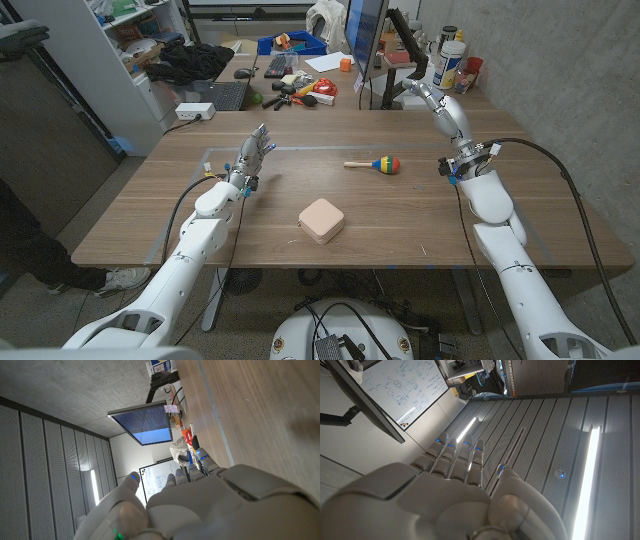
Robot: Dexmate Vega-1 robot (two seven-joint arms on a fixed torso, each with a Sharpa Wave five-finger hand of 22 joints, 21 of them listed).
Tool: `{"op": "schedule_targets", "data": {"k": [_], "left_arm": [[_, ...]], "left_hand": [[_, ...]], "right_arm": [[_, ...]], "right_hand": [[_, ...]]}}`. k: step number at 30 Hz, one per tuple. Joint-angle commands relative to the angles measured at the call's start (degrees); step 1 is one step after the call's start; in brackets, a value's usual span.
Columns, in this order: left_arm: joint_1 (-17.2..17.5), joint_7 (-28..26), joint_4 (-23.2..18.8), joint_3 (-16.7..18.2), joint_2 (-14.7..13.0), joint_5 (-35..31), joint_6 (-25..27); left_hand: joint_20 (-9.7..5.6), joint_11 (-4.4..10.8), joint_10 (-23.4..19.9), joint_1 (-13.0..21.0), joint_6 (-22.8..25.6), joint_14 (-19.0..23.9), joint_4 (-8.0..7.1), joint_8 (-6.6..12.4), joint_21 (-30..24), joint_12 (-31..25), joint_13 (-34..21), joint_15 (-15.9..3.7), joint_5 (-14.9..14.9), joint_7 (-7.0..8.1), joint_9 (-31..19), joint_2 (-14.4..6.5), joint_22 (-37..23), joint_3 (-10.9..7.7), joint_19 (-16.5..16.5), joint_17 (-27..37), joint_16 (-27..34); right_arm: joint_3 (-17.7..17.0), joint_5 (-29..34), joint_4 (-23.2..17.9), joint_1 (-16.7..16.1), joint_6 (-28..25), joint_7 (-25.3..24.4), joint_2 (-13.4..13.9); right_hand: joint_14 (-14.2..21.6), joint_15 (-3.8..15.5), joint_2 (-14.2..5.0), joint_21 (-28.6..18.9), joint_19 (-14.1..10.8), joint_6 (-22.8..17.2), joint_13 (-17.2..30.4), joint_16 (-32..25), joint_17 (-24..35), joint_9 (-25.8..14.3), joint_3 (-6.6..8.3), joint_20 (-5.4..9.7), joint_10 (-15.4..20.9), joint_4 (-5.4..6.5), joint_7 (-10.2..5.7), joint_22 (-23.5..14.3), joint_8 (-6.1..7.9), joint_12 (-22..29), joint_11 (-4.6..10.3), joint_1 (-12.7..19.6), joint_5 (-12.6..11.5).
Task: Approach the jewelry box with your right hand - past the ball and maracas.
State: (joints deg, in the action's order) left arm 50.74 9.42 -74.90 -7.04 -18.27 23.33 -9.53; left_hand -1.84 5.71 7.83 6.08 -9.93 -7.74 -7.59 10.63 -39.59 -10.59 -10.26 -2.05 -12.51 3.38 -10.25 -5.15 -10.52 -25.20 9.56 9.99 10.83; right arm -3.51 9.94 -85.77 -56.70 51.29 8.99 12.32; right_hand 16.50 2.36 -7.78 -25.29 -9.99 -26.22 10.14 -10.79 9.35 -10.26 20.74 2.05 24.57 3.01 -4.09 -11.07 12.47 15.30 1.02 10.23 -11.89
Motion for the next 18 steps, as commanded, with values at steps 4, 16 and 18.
{"op": "schedule_targets", "data": {"k": [4,16,18], "left_arm": [[-0.36,0.53,0.18,0.15,-0.28,-0.09,0.25],[-0.34,0.96,0.63,0.37,-0.46,-0.08,0.17],[-0.32,1.05,0.64,0.40,-0.53,-0.08,0.19]], "left_hand": [[-2.96,-0.40,0.25,0.67,-0.34,-0.24,-0.02,0.27,0.37,-0.24,-0.14,-1.53,-0.25,0.39,-0.26,-0.06,-0.13,0.18,2.42,0.19,0.31],[-2.89,-0.39,0.23,0.70,-0.33,-0.26,-0.01,0.26,0.49,-0.24,-0.14,-1.57,-0.27,0.37,-0.26,-0.07,-0.14,0.24,2.39,0.19,0.30],[-2.88,-0.37,0.22,0.70,-0.33,-0.25,-0.01,0.27,0.51,-0.25,-0.14,-1.58,-0.27,0.40,-0.26,-0.07,-0.14,0.25,2.39,0.19,0.30]], "right_arm": [[0.46,0.50,-2.00,-0.32,1.94,2.84,0.84],[0.79,1.07,-4.32,-1.04,-1.03,5.00,2.01],[0.94,1.02,-4.26,-0.89,-0.71,5.22,2.22]], "right_hand": [[0.84,2.14,0.10,-0.26,-0.64,-0.41,0.07,0.30,0.05,-0.17,0.42,2.86,0.37,-0.26,-0.03,-0.18,-0.47,-0.33,0.14,0.68,-0.27],[0.84,2.00,0.19,-0.13,-0.58,-0.20,0.08,0.45,0.07,-0.17,0.63,2.71,0.03,-0.46,-0.16,-0.18,-0.79,-0.75,0.12,0.84,-0.31],[0.83,2.01,0.20,-0.12,-0.59,-0.17,0.08,0.48,0.07,-0.17,0.66,2.67,-0.04,-0.48,-0.15,-0.18,-0.84,-0.82,-0.01,0.85,-0.30]]}}
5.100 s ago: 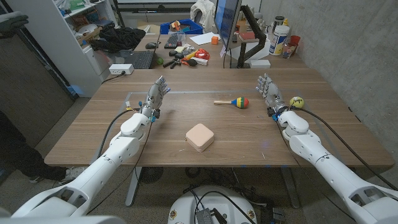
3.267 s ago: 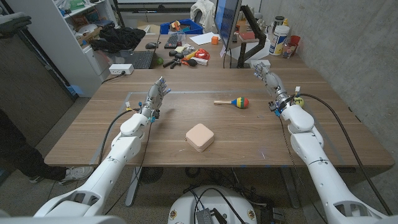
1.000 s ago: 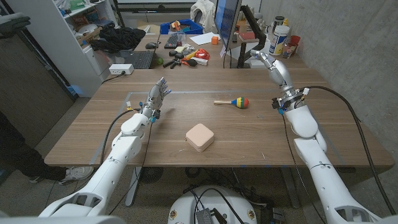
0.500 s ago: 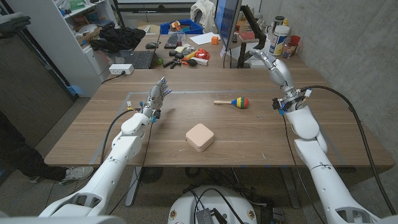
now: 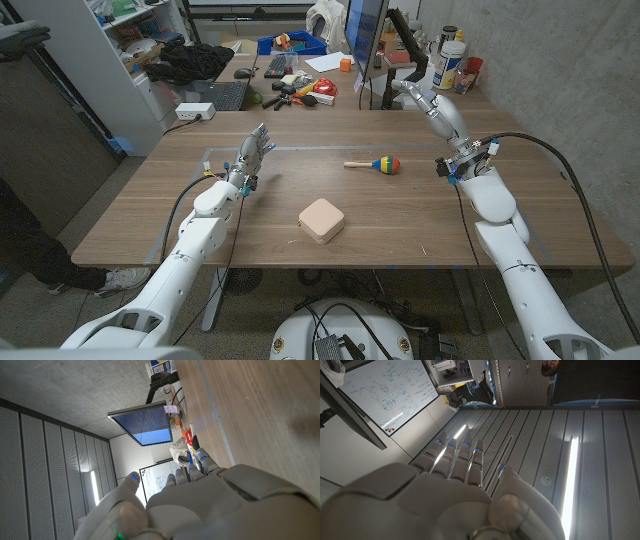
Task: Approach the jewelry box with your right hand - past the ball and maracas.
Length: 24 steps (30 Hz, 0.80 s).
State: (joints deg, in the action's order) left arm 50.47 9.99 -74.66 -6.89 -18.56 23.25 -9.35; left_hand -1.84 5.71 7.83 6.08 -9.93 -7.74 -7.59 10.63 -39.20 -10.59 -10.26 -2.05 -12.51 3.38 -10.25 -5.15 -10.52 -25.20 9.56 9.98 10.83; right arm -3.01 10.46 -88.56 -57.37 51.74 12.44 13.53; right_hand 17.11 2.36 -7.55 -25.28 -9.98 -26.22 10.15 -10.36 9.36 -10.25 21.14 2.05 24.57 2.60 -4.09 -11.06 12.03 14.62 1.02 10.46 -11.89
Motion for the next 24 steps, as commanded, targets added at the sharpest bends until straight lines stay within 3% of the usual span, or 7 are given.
{"op": "schedule_targets", "data": {"k": [1,24], "left_arm": [[-0.06,0.52,0.42,0.26,-0.26,0.00,0.02],[0.09,0.82,0.39,0.78,-1.02,-0.42,0.63]], "left_hand": [[-2.87,-0.38,0.22,0.70,-0.34,-0.25,-0.01,0.26,0.13,-0.25,-0.14,-1.59,-0.28,0.42,-0.26,-0.08,-0.14,0.25,2.40,0.19,0.30],[-2.82,-0.35,0.33,0.74,-0.38,-0.27,-0.02,0.24,0.35,-0.21,-0.15,-1.54,-0.31,0.36,-0.26,-0.11,-0.16,0.35,2.37,0.19,0.28]], "right_arm": [[0.43,0.64,-1.72,-0.28,-1.37,1.74,0.95],[0.62,6.16,-5.45,-0.99,0.48,2.27,2.67]], "right_hand": [[0.23,2.00,-0.02,-0.11,-0.59,-0.17,0.08,0.04,0.07,-0.18,0.26,2.68,-0.05,-0.08,-0.19,-0.19,-0.41,-0.15,-0.01,0.63,-0.31],[0.38,2.04,0.09,0.07,-0.65,-0.44,0.10,0.12,0.10,-0.20,0.57,2.63,0.29,-0.25,-0.31,-0.20,-0.63,-0.54,0.44,0.66,-0.29]]}}
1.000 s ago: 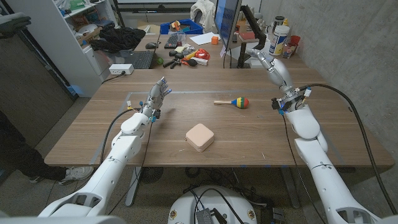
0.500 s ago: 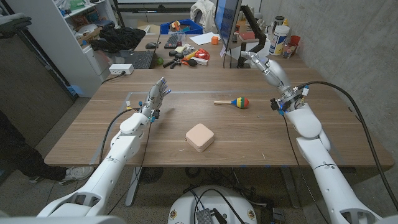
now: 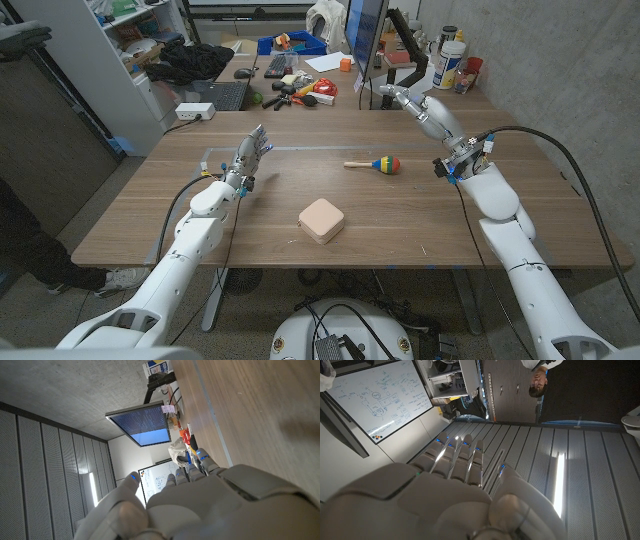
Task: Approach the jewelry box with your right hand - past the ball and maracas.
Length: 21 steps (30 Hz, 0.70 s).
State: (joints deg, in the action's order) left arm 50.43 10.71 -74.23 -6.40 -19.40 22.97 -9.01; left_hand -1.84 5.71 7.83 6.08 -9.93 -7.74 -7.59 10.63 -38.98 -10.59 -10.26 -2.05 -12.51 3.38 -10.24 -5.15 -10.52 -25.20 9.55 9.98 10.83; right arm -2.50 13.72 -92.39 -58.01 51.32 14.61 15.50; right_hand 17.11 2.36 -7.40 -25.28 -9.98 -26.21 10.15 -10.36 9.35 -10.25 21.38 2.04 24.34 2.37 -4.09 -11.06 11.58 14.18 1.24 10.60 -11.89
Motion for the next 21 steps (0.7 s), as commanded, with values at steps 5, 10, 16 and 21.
{"op": "schedule_targets", "data": {"k": [5,10,16,21], "left_arm": [[0.13,0.08,-0.01,0.28,-0.09,-0.21,0.33],[0.15,0.08,-0.11,0.37,0.00,-0.12,0.49],[0.25,-0.17,-0.43,0.52,-0.02,-0.25,0.62],[0.41,-0.24,-0.79,0.58,-0.04,-0.31,0.69]], "left_hand": [[-2.87,-0.36,0.32,0.74,-0.34,-0.25,-0.02,0.25,0.17,-0.21,-0.15,-1.53,-0.31,0.37,-0.26,-0.12,-0.16,0.37,2.33,0.19,0.29],[-2.87,-0.36,0.34,0.75,-0.33,-0.23,-0.03,0.26,0.20,-0.21,-0.15,-1.52,-0.32,0.35,-0.26,-0.13,-0.16,0.39,2.31,0.19,0.30],[-2.87,-0.34,0.30,0.76,-0.25,-0.24,-0.02,0.28,0.26,-0.22,-0.15,-1.53,-0.32,0.36,-0.26,-0.14,-0.16,0.41,2.31,0.19,0.29],[-2.89,-0.31,0.35,0.77,-0.24,-0.24,-0.02,0.28,0.29,-0.20,-0.15,-1.52,-0.33,0.26,-0.26,-0.14,-0.17,0.43,2.27,0.19,0.29]], "right_arm": [[-0.03,4.85,-2.31,-0.56,1.14,-0.05,1.13],[0.14,5.43,-2.86,-0.86,0.84,0.29,1.81],[0.36,6.40,-3.45,-1.16,0.82,0.45,2.42],[0.88,6.82,-3.57,-1.16,0.92,0.72,2.85]], "right_hand": [[0.57,2.14,0.02,0.10,-0.72,-0.79,0.10,0.09,0.10,-0.20,0.38,2.58,0.81,-0.06,-0.36,-0.21,-0.13,-0.10,0.15,0.52,-0.29],[0.60,2.08,0.24,0.12,-0.83,-0.93,0.10,0.13,0.09,-0.20,0.40,2.58,0.99,-0.21,-0.28,-0.20,-0.16,-0.17,0.12,0.56,-0.27],[0.64,2.12,0.43,0.17,-0.86,-1.01,0.11,0.15,0.08,-0.20,0.42,2.57,1.11,-0.35,-0.24,-0.20,-0.21,-0.24,0.15,0.60,-0.26],[0.66,2.10,0.52,0.19,-0.91,-1.14,0.11,0.17,0.08,-0.20,0.45,2.56,1.23,-0.44,-0.31,-0.19,-0.21,-0.29,0.11,0.63,-0.25]]}}
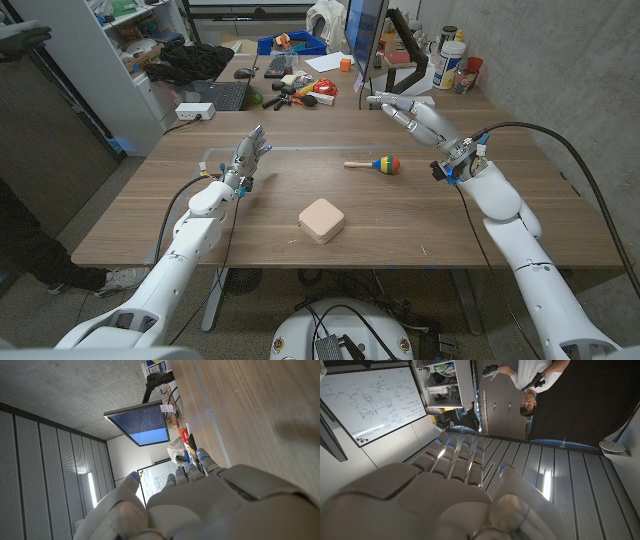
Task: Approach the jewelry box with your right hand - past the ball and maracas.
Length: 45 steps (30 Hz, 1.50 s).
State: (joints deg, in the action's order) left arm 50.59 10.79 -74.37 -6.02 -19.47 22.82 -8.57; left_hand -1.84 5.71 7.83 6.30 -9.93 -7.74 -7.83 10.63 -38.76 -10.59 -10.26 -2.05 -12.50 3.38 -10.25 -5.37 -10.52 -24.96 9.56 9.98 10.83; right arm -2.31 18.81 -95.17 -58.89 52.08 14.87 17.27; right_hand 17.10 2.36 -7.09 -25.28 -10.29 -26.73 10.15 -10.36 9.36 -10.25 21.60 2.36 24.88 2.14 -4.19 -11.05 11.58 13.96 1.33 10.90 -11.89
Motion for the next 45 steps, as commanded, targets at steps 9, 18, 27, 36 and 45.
{"op": "schedule_targets", "data": {"k": [9,18,27,36,45], "left_arm": [[0.64,-0.68,-1.37,0.21,0.01,-0.42,0.50],[0.98,-0.97,-2.07,0.19,0.05,-0.59,0.69],[1.13,-1.13,-2.42,0.25,0.04,-0.67,0.76],[1.19,-0.99,-2.47,0.30,-0.03,-0.66,0.78],[1.25,-1.11,-2.51,0.40,0.00,-0.67,0.77]], "left_hand": [[-2.86,-0.37,0.29,0.55,-0.33,-0.25,0.22,0.24,0.16,-0.23,-0.14,-1.51,-0.34,0.33,-0.25,0.09,-0.17,0.23,2.29,0.19,0.29],[-2.84,-0.42,0.35,0.56,-0.33,-0.24,0.21,0.24,0.25,-0.21,-0.14,-1.51,-0.35,0.35,-0.26,0.08,-0.18,0.28,2.26,0.19,0.29],[-2.89,-0.44,0.32,0.57,-0.34,-0.27,0.21,0.23,0.32,-0.22,-0.15,-1.52,-0.36,0.39,-0.26,0.07,-0.18,0.31,2.20,0.19,0.28],[-2.83,-0.36,0.31,0.59,-0.24,-0.29,0.20,0.27,0.40,-0.22,-0.14,-1.51,-0.37,0.40,-0.25,0.05,-0.19,0.35,2.20,0.19,0.27],[-2.70,-0.41,0.36,0.59,-0.06,-0.33,0.19,0.32,0.53,-0.21,-0.15,-1.51,-0.38,0.67,-0.25,0.01,-0.19,0.39,2.27,0.19,0.26]], "right_arm": [[1.64,2.01,-0.91,-0.52,0.35,1.15,1.81],[1.86,3.56,-1.46,-0.74,0.59,1.10,2.20],[2.26,5.42,-1.72,-0.82,0.99,0.91,2.63],[2.66,7.36,-2.15,-0.95,1.28,0.59,2.99],[2.62,9.83,-2.98,-1.42,1.49,-0.47,3.05]], "right_hand": [[0.71,2.16,0.28,0.28,-0.65,-0.88,0.12,0.20,0.08,-0.21,0.36,2.30,0.94,-0.41,-0.14,-0.19,-0.25,-0.19,-0.07,0.42,-0.24],[0.69,2.15,0.31,0.36,-0.70,-0.92,0.12,0.25,0.07,-0.21,0.51,2.30,0.99,-0.63,-0.17,-0.18,-0.35,-0.35,-0.16,0.57,-0.24],[0.77,2.15,0.25,0.45,-0.75,-1.09,0.13,0.25,0.06,-0.22,0.76,2.37,1.05,-0.92,-0.22,-0.18,-0.38,-0.52,0.13,0.81,-0.23],[0.78,2.45,0.13,0.70,-0.50,-1.21,0.14,0.30,0.05,-0.22,1.18,0.95,1.14,-1.38,-0.27,-0.18,-0.49,-0.79,0.21,1.21,-0.20],[1.33,2.86,-0.02,0.88,-0.35,-1.37,0.14,0.12,0.07,-0.23,1.66,-1.08,1.05,-1.84,-0.49,-0.23,-0.55,-1.09,0.67,1.64,-0.18]]}}
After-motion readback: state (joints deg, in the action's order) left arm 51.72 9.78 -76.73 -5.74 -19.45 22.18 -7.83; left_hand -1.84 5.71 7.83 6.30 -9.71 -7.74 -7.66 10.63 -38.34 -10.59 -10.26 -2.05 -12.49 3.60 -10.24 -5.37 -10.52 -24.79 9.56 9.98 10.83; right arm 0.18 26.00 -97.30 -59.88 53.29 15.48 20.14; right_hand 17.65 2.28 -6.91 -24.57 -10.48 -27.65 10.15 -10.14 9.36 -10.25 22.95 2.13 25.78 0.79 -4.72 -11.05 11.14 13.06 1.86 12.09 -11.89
